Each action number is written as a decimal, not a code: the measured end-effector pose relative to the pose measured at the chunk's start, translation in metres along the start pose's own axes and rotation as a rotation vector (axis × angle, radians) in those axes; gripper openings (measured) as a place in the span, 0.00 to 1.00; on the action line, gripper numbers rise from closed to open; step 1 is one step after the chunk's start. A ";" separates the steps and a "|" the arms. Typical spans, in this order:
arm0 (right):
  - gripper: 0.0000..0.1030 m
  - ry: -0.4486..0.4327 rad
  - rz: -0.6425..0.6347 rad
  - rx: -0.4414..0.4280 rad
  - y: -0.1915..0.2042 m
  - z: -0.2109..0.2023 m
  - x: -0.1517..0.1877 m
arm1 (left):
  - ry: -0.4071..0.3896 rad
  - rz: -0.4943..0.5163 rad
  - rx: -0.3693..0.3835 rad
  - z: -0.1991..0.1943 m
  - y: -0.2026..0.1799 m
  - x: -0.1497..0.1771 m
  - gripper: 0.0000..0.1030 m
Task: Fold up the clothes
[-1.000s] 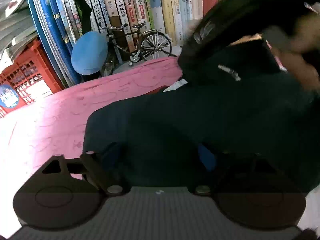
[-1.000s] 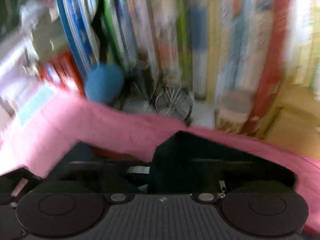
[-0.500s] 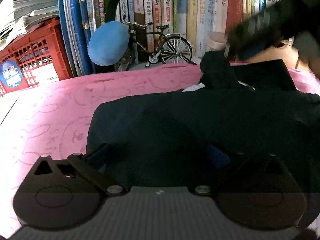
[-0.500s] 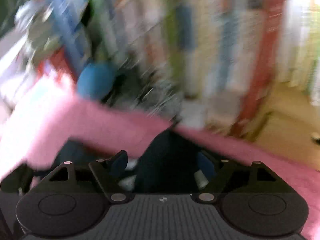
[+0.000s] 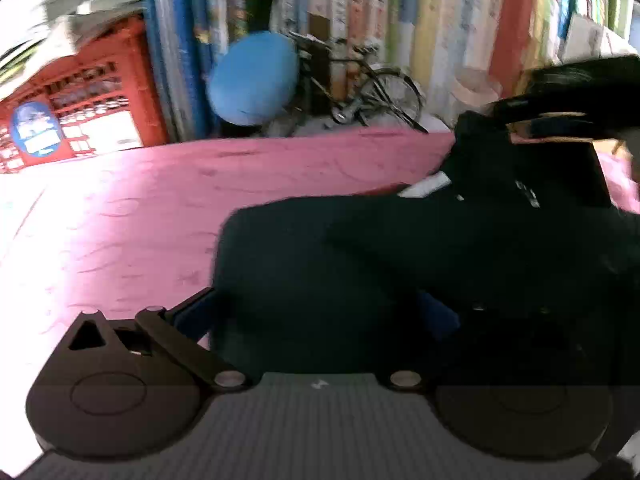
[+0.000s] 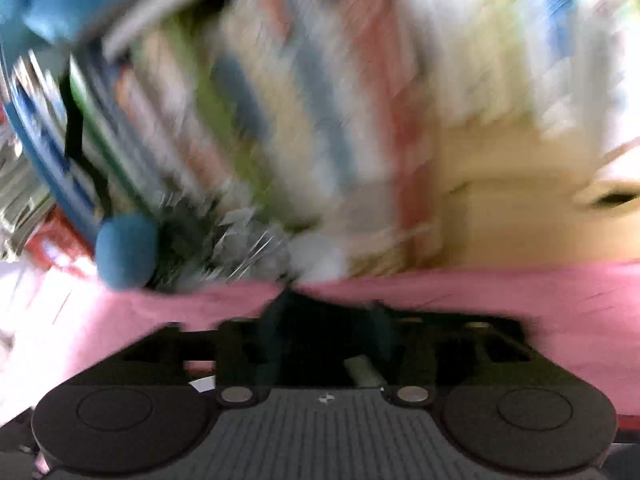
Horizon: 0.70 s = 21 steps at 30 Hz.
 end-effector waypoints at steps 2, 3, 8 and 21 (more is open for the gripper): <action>0.57 -0.024 -0.090 0.165 -0.017 -0.024 0.007 | -0.003 -0.008 -0.008 -0.003 0.004 0.001 1.00; 0.52 -0.003 -0.137 0.217 -0.023 -0.028 0.017 | -0.002 -0.009 -0.012 -0.004 0.006 0.002 1.00; 0.17 0.119 -0.157 0.268 -0.050 -0.019 0.049 | 0.014 -0.010 -0.022 0.002 0.007 0.004 1.00; 0.52 0.023 -0.117 0.193 -0.054 -0.052 0.024 | -0.160 -0.013 0.191 -0.056 -0.011 -0.067 0.96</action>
Point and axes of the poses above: each gripper's, at about its wrist camera, not at the fingertips, and z roughly the way its jaws point, y to its left, x to its underside, the point moved 10 cm from there along z, roughly the way its jaws point, and after that the axes turned 6 degrees about -z, right-handed, at the moved point
